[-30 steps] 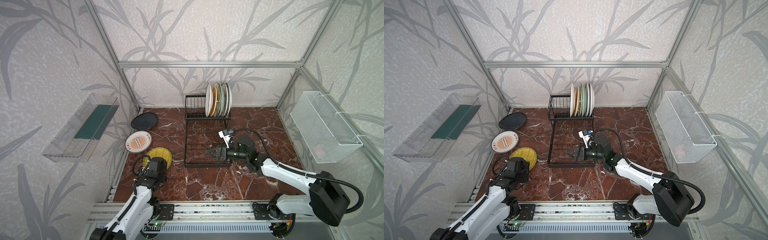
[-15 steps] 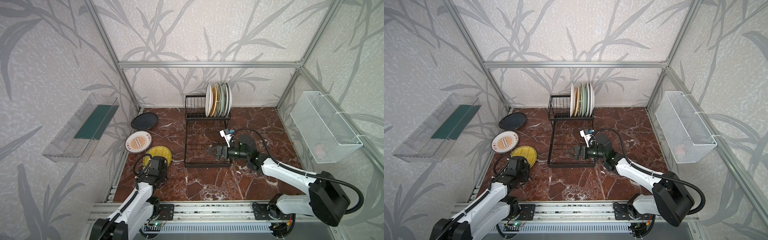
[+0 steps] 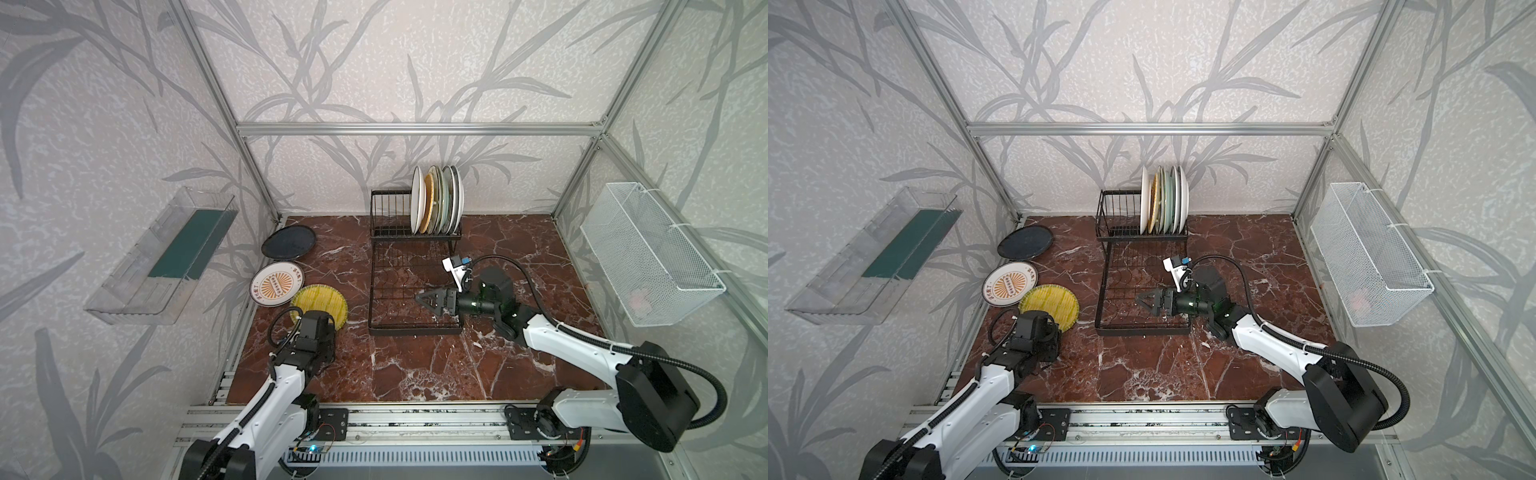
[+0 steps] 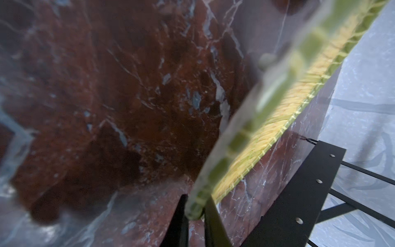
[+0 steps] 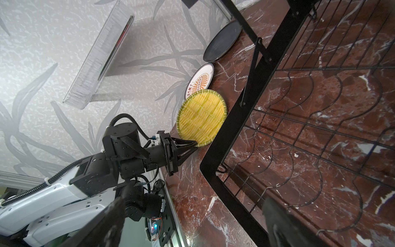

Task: Load plates into a dish rack
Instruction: Pick up the plate from the middle-left of the table.

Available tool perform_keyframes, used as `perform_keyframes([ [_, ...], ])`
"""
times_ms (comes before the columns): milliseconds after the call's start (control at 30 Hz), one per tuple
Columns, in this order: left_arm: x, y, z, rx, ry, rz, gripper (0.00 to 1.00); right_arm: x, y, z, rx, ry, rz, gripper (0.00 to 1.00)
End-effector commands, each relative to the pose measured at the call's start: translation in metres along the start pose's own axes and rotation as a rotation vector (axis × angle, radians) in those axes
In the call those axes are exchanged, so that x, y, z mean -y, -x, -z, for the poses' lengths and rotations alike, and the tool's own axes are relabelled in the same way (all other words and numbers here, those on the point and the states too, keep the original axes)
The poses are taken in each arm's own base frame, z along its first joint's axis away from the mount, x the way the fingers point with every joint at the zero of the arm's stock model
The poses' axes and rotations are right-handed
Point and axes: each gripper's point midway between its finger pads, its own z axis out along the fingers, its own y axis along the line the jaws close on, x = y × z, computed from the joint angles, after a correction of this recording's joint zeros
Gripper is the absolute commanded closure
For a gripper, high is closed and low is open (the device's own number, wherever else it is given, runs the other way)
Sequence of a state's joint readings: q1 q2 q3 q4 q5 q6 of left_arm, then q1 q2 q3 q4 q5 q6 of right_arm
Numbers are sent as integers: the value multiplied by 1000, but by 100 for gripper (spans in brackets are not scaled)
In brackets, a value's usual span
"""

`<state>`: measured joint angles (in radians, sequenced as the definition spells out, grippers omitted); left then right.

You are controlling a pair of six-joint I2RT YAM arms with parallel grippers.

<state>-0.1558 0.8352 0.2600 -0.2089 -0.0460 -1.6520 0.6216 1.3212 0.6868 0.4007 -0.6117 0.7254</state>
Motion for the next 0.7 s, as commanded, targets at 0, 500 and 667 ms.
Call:
perform_keyframes([
  [0, 11, -1, 8, -10, -19, -21, 90, -10, 11, -2, 22, 40, 19, 1],
  [500, 86, 1, 26, 23, -256, -130, 100, -10, 12, -2, 15, 30, 21, 1],
  [667, 111, 6, 38, 53, -330, -152, 100, -9, 11, -2, 12, 23, 19, 1],
])
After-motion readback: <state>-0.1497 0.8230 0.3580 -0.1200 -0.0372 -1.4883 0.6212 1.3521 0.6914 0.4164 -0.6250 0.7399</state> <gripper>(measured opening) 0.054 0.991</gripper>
